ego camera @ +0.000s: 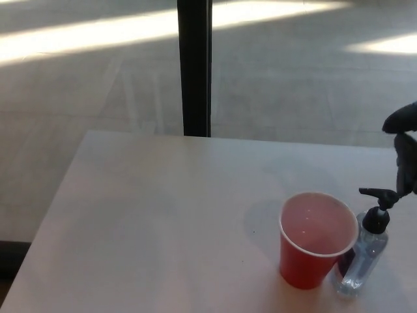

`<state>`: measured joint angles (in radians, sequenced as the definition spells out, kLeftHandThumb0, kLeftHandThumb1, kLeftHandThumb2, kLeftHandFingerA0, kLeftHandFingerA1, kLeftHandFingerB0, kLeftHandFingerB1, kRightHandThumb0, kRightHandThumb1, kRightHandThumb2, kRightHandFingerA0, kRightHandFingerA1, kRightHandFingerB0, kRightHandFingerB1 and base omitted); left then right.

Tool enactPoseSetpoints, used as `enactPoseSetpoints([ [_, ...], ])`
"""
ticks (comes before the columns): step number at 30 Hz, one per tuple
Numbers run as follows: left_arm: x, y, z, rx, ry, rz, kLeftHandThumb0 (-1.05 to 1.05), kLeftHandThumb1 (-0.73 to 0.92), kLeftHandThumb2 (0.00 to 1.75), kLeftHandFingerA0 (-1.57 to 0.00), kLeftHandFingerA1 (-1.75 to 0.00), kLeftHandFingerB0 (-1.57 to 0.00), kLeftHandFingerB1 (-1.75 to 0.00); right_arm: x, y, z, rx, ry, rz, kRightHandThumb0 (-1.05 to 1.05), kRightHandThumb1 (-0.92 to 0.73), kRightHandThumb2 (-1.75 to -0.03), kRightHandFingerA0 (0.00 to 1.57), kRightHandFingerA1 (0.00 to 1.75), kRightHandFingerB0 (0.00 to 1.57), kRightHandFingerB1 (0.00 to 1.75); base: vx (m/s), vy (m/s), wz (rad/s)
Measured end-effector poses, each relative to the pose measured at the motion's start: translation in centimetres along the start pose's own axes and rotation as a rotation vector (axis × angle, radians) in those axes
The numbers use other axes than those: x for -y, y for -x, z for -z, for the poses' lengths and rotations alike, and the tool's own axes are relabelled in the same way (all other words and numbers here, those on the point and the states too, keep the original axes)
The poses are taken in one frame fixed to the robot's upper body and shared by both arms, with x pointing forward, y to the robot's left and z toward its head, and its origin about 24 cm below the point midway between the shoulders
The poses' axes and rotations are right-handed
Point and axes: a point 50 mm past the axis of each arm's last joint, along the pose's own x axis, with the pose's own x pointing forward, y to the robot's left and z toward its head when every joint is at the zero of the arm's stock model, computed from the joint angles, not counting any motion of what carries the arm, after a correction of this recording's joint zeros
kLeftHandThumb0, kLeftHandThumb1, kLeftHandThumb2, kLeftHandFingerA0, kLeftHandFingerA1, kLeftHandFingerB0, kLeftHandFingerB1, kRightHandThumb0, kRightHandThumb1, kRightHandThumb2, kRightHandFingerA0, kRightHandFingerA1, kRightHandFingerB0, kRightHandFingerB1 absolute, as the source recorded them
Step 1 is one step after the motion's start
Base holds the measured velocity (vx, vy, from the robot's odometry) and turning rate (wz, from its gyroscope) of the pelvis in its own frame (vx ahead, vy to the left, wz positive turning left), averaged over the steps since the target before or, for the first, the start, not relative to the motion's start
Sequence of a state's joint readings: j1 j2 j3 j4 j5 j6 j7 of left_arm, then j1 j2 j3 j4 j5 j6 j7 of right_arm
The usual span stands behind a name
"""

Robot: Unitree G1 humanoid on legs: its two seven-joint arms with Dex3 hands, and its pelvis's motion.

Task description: The robot uses its right hand fist to press the hand soap kept in the middle of the table to get liquid hand soap out

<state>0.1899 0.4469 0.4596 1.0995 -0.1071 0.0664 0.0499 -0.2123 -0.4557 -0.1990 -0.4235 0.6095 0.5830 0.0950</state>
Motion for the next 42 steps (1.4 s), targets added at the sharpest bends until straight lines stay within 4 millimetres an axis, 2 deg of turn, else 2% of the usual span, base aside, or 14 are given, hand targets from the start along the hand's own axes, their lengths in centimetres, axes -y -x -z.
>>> enactPoseSetpoints([
  [2,-0.2,0.0,0.3,-0.008,-0.004,-0.004,0.14,0.38,0.98,-0.9,-1.05,-0.68,-0.87,-0.4,0.2,0.4,-0.019,0.004,-0.02,-0.12,-0.68,-1.03,0.91,1.75,0.74,1.24,0.0,0.0,0.0],
  [5,-0.4,0.1,0.7,-0.019,-0.006,-0.008,0.15,0.34,1.0,-0.95,-1.1,-0.77,-0.95,-0.9,0.3,0.7,-0.04,0.009,-0.05,-0.1,-0.67,-1.09,0.96,1.75,0.77,1.24,0.0,0.0,0.0],
  [6,-0.5,0.1,0.9,-0.023,-0.001,-0.01,0.15,0.35,1.0,-0.93,-1.1,-0.75,-0.94,-1.1,0.3,0.7,-0.042,0.009,-0.057,-0.1,-0.68,-1.1,0.97,1.75,0.77,1.24,0.0,0.0,0.0],
  [7,-0.5,0.1,1.0,-0.026,0.004,-0.012,0.18,0.35,1.01,-0.87,-1.1,-0.67,-0.93,-1.2,0.3,0.7,-0.044,0.008,-0.062,-0.1,-0.67,-1.11,0.97,1.75,0.76,1.26,0.0,0.0,0.0],
  [11,-0.7,0.1,1.0,-0.03,0.023,-0.017,0.17,0.32,1.01,-0.89,-1.09,-0.7,-0.93,-1.4,0.3,0.7,-0.048,0.004,-0.079,-0.1,-0.66,-1.1,0.97,1.75,0.76,1.28,0.0,0.0,0.0],
  [14,-0.7,0.1,1.1,-0.033,0.019,-0.017,0.13,0.38,0.99,-0.89,-1.04,-0.71,-0.9,-1.4,0.2,0.8,-0.051,0.003,-0.084,-0.12,-0.66,-1.1,0.97,1.75,0.76,1.28,0.0,0.0,0.0],
  [19,-0.8,0.1,1.2,-0.039,0.008,-0.018,0.14,0.37,0.99,-0.89,-1.06,-0.7,-0.9,-1.4,-0.1,0.8,-0.05,-0.008,-0.092,-0.12,-0.67,-1.09,0.98,1.75,0.75,1.28,0.0,0.0,0.0],
  [25,-0.8,0.1,1.4,-0.044,-0.008,-0.016,0.12,0.36,0.98,-0.89,-1.05,-0.76,-0.92,-1.3,-0.6,1.1,-0.057,-0.028,-0.088,-0.12,-0.66,-1.11,0.98,1.75,0.77,1.27,0.0,0.0,0.0],
  [31,-0.8,0.1,1.2,-0.033,-0.014,-0.015,0.13,0.35,0.99,-0.91,-1.07,-0.75,-0.92,-1.0,-1.3,1.1,-0.057,-0.042,-0.076,-0.13,-0.65,-1.12,0.98,1.75,0.76,1.29,0.0,0.0,0.0],
  [34,-0.8,0.2,1.2,-0.033,-0.014,-0.015,0.13,0.37,1.01,-0.87,-1.04,-0.73,-0.91,-1.0,-1.7,1.1,-0.056,-0.04,-0.073,-0.12,-0.65,-1.11,0.97,1.75,0.76,1.31,0.0,0.0,0.0],
  [40,-0.8,0.2,1.3,-0.034,-0.016,-0.015,0.11,0.38,0.97,-0.87,-1.03,-0.75,-0.91,-0.9,-2.0,1.5,-0.076,-0.04,-0.065,-0.14,-0.66,-1.07,0.97,1.75,0.77,1.27,0.0,0.0,0.0],
  [42,-0.8,0.2,1.3,-0.034,-0.019,-0.014,0.11,0.37,0.99,-0.93,-1.06,-0.79,-0.94,-0.9,-2.1,1.6,-0.076,-0.043,-0.063,-0.12,-0.66,-1.09,0.98,1.75,0.78,1.26,0.0,0.0,0.0],
])
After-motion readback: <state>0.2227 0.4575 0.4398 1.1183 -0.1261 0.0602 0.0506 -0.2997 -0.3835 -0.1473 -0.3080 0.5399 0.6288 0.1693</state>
